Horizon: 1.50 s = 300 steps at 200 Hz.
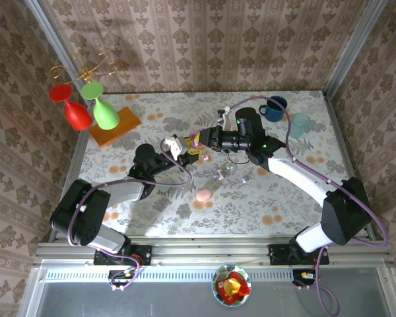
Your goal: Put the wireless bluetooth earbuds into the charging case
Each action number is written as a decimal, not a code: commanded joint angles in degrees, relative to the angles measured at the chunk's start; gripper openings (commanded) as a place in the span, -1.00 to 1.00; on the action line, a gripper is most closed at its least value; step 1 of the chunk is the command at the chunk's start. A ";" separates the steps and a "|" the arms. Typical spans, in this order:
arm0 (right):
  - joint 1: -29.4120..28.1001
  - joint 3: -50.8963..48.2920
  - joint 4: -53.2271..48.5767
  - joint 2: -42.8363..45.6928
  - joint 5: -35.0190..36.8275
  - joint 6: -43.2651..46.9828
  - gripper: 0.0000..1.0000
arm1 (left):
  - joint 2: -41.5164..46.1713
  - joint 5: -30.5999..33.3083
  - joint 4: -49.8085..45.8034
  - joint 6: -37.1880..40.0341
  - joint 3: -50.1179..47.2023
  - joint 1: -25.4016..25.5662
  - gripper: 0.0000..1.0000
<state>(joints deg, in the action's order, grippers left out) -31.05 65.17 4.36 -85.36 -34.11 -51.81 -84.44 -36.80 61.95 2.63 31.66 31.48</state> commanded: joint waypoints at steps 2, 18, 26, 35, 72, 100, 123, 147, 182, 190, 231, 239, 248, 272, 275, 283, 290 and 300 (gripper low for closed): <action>-0.09 0.84 -3.91 -0.76 2.92 2.33 -0.53 | 0.85 -1.61 3.33 -0.02 0.60 0.51 -0.51; -0.11 0.88 -4.02 -0.74 2.97 2.31 -0.50 | 1.09 -1.70 3.10 0.05 0.52 0.51 -0.51; -0.07 0.91 -4.18 -0.69 3.08 2.38 -0.50 | 1.25 -1.72 2.92 0.09 0.60 0.51 -0.51; -0.11 0.93 -4.33 -0.58 3.23 2.59 -0.49 | 1.45 -1.72 2.71 0.17 0.56 0.51 -0.51; -0.07 1.50 -5.34 -0.85 3.52 3.24 -0.57 | 2.26 -2.16 2.04 0.33 0.60 0.51 -0.51; -0.07 1.69 -5.15 -0.79 3.34 2.98 -0.57 | 2.58 -1.89 1.40 0.45 0.68 0.51 -0.51; -0.07 1.67 -4.94 -0.21 3.04 3.29 -0.57 | 2.12 -1.93 0.91 0.52 0.95 0.43 -0.51; -0.08 1.28 -3.07 1.24 1.31 4.57 -0.52 | 0.88 -1.18 0.95 0.66 0.73 -0.73 -0.51; -0.04 -0.49 0.32 5.20 -0.85 8.38 -0.27 | -1.55 -0.66 2.20 0.21 0.86 -2.52 -0.51; -0.07 -1.04 0.70 7.53 -1.29 9.37 -0.20 | -1.98 -0.47 2.12 0.30 0.91 -2.87 -0.51; -0.07 -6.39 0.82 15.66 2.91 12.91 0.06 | -2.66 -0.47 2.66 0.54 0.61 -4.54 -0.52; 0.02 -7.88 0.46 17.10 5.63 13.29 0.06 | -2.38 -0.47 2.78 0.21 0.42 -4.93 -0.52; 0.27 -9.54 -0.13 18.22 8.57 13.32 0.06 | -1.98 -0.47 3.04 0.03 0.26 -4.94 -0.52; 1.65 -11.79 -3.25 17.83 12.87 13.64 0.06 | 0.31 -0.47 2.77 -0.26 -0.86 -8.52 -0.52; 1.83 -11.90 -3.80 17.44 12.96 13.66 0.06 | 0.73 -0.47 2.69 -0.26 -1.01 -8.81 -0.52; 2.48 -11.48 -5.76 15.73 13.22 13.74 0.06 | 1.81 -0.47 2.24 -0.25 -1.57 -9.48 -0.52; 2.88 -10.65 -7.57 13.83 13.19 14.26 0.05 | 2.90 -0.47 1.74 -0.24 -2.10 -10.15 -0.52; 3.09 -9.13 -10.60 10.59 13.57 14.63 0.03 | 4.65 -0.47 0.91 -0.01 -2.88 -10.92 -0.52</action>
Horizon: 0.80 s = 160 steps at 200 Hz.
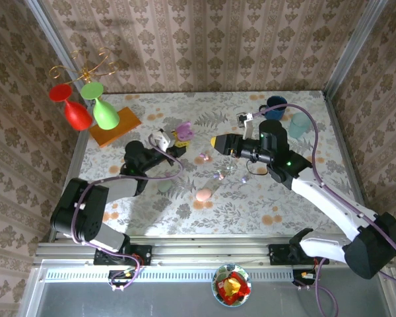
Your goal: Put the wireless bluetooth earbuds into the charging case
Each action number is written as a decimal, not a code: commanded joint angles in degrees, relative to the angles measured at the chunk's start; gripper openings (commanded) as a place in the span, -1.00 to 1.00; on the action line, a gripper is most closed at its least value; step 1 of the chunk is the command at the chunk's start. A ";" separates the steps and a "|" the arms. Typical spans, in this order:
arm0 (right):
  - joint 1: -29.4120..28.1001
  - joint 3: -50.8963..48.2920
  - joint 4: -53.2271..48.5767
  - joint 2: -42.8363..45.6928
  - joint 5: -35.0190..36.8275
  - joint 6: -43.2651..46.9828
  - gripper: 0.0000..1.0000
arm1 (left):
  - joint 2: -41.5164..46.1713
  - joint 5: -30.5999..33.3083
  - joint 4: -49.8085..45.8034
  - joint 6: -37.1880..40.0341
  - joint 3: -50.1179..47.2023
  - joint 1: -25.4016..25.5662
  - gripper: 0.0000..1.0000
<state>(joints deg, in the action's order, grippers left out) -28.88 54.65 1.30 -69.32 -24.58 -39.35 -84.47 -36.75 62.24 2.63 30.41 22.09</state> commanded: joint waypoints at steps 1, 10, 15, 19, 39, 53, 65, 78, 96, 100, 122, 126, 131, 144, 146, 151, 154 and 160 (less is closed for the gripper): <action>0.93 1.62 -7.85 -5.82 4.11 2.17 0.03 | 4.80 0.37 0.53 -0.05 -1.65 -1.56 -0.52; 0.93 3.14 -10.04 -9.28 4.29 2.27 0.02 | 6.35 1.54 -0.27 0.12 -2.38 -2.13 -0.52; 0.93 4.04 -10.77 -11.63 4.15 1.92 0.02 | 7.21 1.87 -0.79 0.22 -2.81 -2.30 -0.52; 0.93 4.69 -11.17 -13.53 3.94 1.36 0.02 | 7.91 2.07 -1.21 0.33 -3.05 -2.46 -0.51; 0.11 6.28 -8.28 -20.70 1.61 -1.81 0.00 | 10.45 2.84 -2.99 0.78 -4.11 -2.92 -0.51; -0.98 7.73 -6.30 -25.57 1.64 -3.31 -0.01 | 11.48 3.04 -3.28 0.88 -4.63 -2.98 -0.52; -1.88 9.15 -4.66 -29.44 1.79 -5.15 -0.01 | 12.08 3.10 -3.23 0.73 -5.05 -3.01 -0.52; -2.78 10.59 -2.59 -33.17 2.35 -6.82 -0.02 | 12.71 3.30 -3.32 0.48 -5.34 -3.05 -0.52; -3.69 13.03 -1.52 -37.71 3.80 -8.44 -0.02 | 13.43 3.48 -3.35 0.11 -5.86 -3.36 -0.51; -3.83 13.67 -1.32 -38.78 3.91 -8.79 -0.02 | 13.49 3.37 -3.19 0.02 -5.89 -3.41 -0.51; -4.77 17.26 -1.47 -43.31 4.84 -9.50 -0.02 | 13.54 3.22 -2.21 -0.83 -6.33 -3.63 -0.51; -4.90 17.91 -1.48 -44.03 5.05 -9.60 -0.02 | 13.54 3.06 -2.17 -0.92 -6.29 -3.70 -0.51; -4.96 18.67 -1.51 -44.86 5.42 -9.68 -0.02 | 13.47 2.94 -2.20 -0.97 -6.26 -3.72 -0.51; -5.09 20.47 -2.08 -46.94 6.23 -10.02 -0.02 | 13.37 2.54 -2.10 -1.12 -6.10 -3.72 -0.51; -5.05 20.62 -2.11 -47.24 6.32 -10.08 -0.02 | 13.36 2.49 -2.12 -1.16 -6.03 -3.72 -0.51; -5.04 21.19 -2.22 -47.98 6.64 -10.12 -0.02 | 13.41 2.37 -2.10 -1.15 -5.96 -3.79 -0.51; -5.04 21.53 -2.38 -48.34 6.81 -10.14 -0.02 | 13.37 2.35 -2.18 -1.18 -5.90 -3.80 -0.51; -5.04 21.99 -2.47 -48.82 7.31 -10.21 -0.02 | 13.36 2.29 -2.16 -1.16 -5.89 -3.80 -0.51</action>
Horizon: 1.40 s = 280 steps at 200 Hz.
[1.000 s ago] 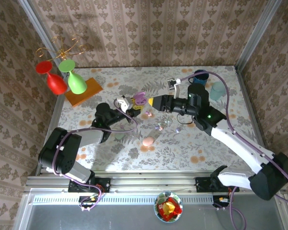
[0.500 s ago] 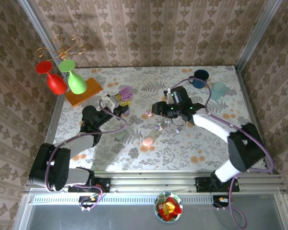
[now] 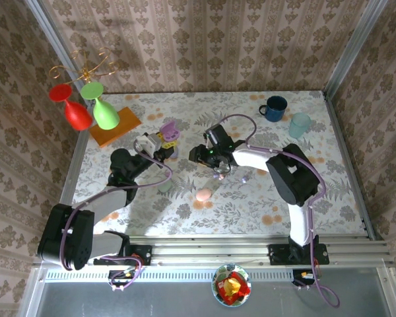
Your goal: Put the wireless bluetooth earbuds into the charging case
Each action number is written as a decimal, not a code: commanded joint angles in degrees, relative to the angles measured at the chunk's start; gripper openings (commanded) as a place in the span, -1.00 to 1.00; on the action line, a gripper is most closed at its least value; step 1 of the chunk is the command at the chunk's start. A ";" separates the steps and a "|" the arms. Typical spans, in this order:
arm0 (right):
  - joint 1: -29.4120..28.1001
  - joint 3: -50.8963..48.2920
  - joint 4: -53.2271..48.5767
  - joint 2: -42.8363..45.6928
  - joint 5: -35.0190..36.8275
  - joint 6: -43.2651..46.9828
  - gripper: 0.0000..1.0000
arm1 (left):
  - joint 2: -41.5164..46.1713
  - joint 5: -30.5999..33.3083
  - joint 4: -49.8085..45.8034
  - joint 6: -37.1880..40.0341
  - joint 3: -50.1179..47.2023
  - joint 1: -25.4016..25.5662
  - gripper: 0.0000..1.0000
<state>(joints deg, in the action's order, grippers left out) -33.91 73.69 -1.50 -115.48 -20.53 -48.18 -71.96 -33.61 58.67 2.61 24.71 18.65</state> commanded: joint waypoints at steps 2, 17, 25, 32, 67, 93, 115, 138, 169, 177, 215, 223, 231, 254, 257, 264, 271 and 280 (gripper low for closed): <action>-0.06 3.10 0.28 -2.89 3.49 -1.39 -0.02 | 0.82 -0.90 1.43 -1.17 -0.19 -0.46 -0.51; 0.06 4.01 -0.50 -3.86 4.80 -1.28 -0.02 | 0.82 -1.05 1.40 -1.12 -0.19 -0.55 -0.51; 0.07 4.41 -0.98 -4.34 5.38 -1.21 -0.01 | 0.86 -1.09 1.44 -1.12 -0.27 -0.56 -0.51; 0.16 4.83 -1.36 -4.62 5.73 -1.04 -0.01 | 0.81 -1.11 1.44 -1.12 -0.32 -0.55 -0.51; 0.68 5.67 -3.83 -4.96 7.79 0.23 0.00 | 0.75 -1.18 1.95 -1.13 -0.63 -0.82 -0.51; 0.95 6.28 -5.54 -5.18 9.64 1.14 0.00 | 0.62 -1.50 2.26 -1.25 -0.63 -1.05 -0.51; 1.21 7.28 -7.17 -5.69 10.92 1.75 0.00 | 0.36 -1.94 2.58 -1.64 -0.54 -1.34 -0.50; 1.39 7.88 -7.68 -6.20 12.02 2.14 0.00 | 0.16 -2.53 3.02 -1.99 -0.63 -1.59 -0.50; 1.79 9.47 -8.23 -7.51 12.69 2.33 0.00 | 0.07 -2.87 3.36 -2.26 -0.54 -1.95 -0.50; 1.91 9.80 -8.43 -7.82 13.09 2.39 -0.01 | 0.07 -2.87 3.50 -2.35 -0.54 -2.04 -0.50; 2.99 11.28 -8.64 -8.96 12.98 2.39 -0.05 | 0.14 -2.87 3.62 -2.61 -0.54 -2.13 -0.50; 3.27 11.41 -8.68 -9.03 13.06 2.51 -0.06 | 0.16 -2.87 3.64 -2.61 -0.54 -2.13 -0.50; 3.62 11.40 -8.53 -9.09 12.91 2.50 -0.06 | 0.12 -2.87 3.64 -2.61 -0.61 -2.13 -0.50; 4.62 12.51 -8.73 -10.04 10.36 3.08 -0.09 | 0.06 -2.87 3.68 -2.61 -0.51 -2.13 -0.50; 4.74 12.60 -8.84 -10.22 10.01 3.22 -0.10 | -0.01 -2.83 3.67 -2.61 -0.46 -2.18 -0.50; 4.88 13.16 -9.18 -10.58 9.12 3.51 -0.12 | -0.03 -2.87 3.64 -2.61 -0.45 -2.13 -0.50; 4.99 13.58 -9.41 -10.85 8.58 3.70 -0.16 | -0.09 -2.87 3.64 -2.56 -0.45 -2.13 -0.50; 4.97 13.76 -9.36 -11.08 7.91 3.80 -0.19 | -0.11 -2.87 3.64 -2.53 -0.45 -2.13 -0.50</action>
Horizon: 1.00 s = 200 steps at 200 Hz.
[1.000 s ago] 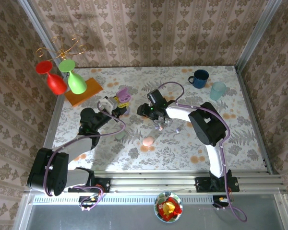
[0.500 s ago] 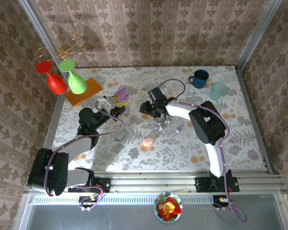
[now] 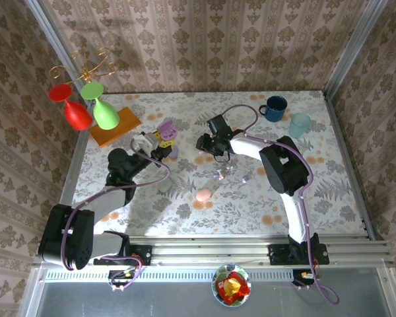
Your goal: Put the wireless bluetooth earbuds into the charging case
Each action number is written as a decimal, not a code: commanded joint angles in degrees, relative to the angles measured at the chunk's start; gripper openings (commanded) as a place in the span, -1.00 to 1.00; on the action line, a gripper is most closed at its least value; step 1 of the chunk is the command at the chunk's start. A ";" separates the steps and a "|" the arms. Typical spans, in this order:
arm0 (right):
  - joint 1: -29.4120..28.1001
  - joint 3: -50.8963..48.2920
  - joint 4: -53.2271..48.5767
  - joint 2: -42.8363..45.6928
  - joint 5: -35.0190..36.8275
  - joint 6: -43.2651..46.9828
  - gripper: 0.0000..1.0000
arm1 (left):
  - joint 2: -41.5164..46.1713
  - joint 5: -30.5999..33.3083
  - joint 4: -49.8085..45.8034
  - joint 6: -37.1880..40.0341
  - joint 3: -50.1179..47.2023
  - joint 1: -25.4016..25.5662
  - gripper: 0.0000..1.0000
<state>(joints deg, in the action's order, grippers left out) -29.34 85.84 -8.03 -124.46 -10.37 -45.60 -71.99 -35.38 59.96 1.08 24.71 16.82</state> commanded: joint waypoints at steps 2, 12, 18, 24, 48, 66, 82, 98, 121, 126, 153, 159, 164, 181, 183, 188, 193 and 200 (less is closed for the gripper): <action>0.42 1.61 -2.77 -2.14 -2.45 1.22 -0.20 | -0.09 -1.10 2.35 -1.04 -0.45 -0.23 -0.50; 0.43 1.71 -2.56 -2.48 -3.49 1.12 -0.22 | -0.08 -1.10 2.35 -1.03 -0.53 -0.29 -0.50; 0.43 1.86 -2.56 -2.71 -4.04 1.02 -0.22 | -0.15 -1.10 2.44 -0.92 -0.57 -0.30 -0.50; 0.36 1.93 -2.60 -2.86 -4.53 0.87 -0.23 | -0.15 -1.10 2.52 -0.96 -0.59 -0.31 -0.50; 0.17 2.20 -3.84 -3.21 -5.09 1.64 -0.29 | -0.26 -1.03 2.80 -1.01 -0.72 -0.30 -0.50; -0.10 2.65 -5.53 -3.18 -5.14 2.96 -0.30 | -0.26 -1.10 2.95 -0.99 -0.73 -0.39 -0.50; -0.27 2.99 -6.75 -3.33 -4.87 3.84 -0.32 | -0.35 -1.10 2.92 -0.91 -0.80 -0.54 -0.50; -0.23 3.00 -6.68 -3.44 -4.92 3.86 -0.36 | -0.69 -1.10 3.41 -0.96 -0.80 -0.56 -0.50; -0.27 5.01 -8.57 -4.24 -4.69 4.23 -0.41 | -1.52 -1.10 4.82 -1.67 -0.84 -0.56 -0.50; -0.28 5.32 -8.87 -4.37 -4.59 4.29 -0.43 | -1.60 -1.10 5.12 -1.83 -0.80 -0.58 -0.50; -0.62 6.86 -11.05 -4.83 -3.58 5.63 -0.58 | -1.76 -2.69 5.46 -1.97 -0.85 -0.56 -0.50; -0.78 7.12 -11.56 -4.76 -3.24 5.99 -0.60 | -1.67 -2.60 5.42 -1.80 -1.02 -0.56 -0.50; -0.81 7.22 -11.82 -4.74 -2.94 6.18 -0.60 | -1.59 -2.46 5.43 -1.71 -1.06 -0.56 -0.50; -0.94 6.61 -11.66 -3.94 -2.11 6.44 -0.61 | -1.33 -2.15 5.44 -1.04 -1.39 -0.63 -0.51; -0.97 6.46 -11.48 -3.79 -1.96 6.55 -0.61 | -1.32 -2.15 5.39 -1.05 -1.46 -0.58 -0.51; -1.06 6.02 -11.08 -3.32 -1.42 6.73 -0.61 | -1.27 -2.11 5.28 -0.90 -1.50 -0.57 -0.51; -1.15 5.81 -10.94 -2.80 -0.97 7.10 -0.61 | -1.15 -2.15 5.09 -0.82 -1.51 -0.57 -0.51; -1.24 5.67 -11.19 -2.18 -0.51 7.72 -0.61 | -1.01 -2.20 4.70 -0.64 -1.51 -0.56 -0.51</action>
<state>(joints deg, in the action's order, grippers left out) -29.87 91.85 -16.05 -127.61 -13.56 -40.21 -73.45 -36.23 63.02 0.43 23.83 16.75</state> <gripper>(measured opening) 0.197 0.294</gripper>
